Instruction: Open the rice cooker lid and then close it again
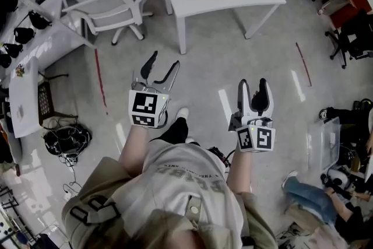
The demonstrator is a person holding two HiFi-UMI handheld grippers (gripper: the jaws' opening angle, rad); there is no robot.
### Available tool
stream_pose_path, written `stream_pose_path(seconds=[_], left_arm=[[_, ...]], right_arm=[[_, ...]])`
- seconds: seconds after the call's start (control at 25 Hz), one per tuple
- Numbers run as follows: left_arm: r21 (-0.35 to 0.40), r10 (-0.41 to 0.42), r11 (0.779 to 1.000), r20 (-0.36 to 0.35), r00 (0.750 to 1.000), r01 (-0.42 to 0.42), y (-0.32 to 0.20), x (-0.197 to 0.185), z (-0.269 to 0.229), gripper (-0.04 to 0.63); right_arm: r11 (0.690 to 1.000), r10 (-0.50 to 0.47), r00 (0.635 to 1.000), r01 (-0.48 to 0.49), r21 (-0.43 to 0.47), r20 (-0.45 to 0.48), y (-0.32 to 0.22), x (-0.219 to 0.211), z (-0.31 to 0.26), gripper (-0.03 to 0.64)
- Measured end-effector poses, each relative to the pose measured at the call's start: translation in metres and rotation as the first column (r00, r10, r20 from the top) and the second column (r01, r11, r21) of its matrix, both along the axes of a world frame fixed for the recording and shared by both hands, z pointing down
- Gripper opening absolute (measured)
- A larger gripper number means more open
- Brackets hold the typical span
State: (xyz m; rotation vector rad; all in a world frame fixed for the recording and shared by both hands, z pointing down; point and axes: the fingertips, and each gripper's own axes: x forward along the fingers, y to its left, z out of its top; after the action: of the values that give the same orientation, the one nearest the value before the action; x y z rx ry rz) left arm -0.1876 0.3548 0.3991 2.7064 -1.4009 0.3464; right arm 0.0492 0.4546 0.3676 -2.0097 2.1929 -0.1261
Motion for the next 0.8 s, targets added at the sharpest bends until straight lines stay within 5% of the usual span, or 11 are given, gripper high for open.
stream_pose_path(seconds=[0.8], left_arm=[[-0.004, 0.043, 0.999, -0.003, 0.999, -0.043, -0.162, 0.021, 0.005, 0.279]], right_arm=[[1.0, 0.014, 1.0, -0.014, -0.015, -0.02, -0.157, 0.013, 0.002, 0.256]])
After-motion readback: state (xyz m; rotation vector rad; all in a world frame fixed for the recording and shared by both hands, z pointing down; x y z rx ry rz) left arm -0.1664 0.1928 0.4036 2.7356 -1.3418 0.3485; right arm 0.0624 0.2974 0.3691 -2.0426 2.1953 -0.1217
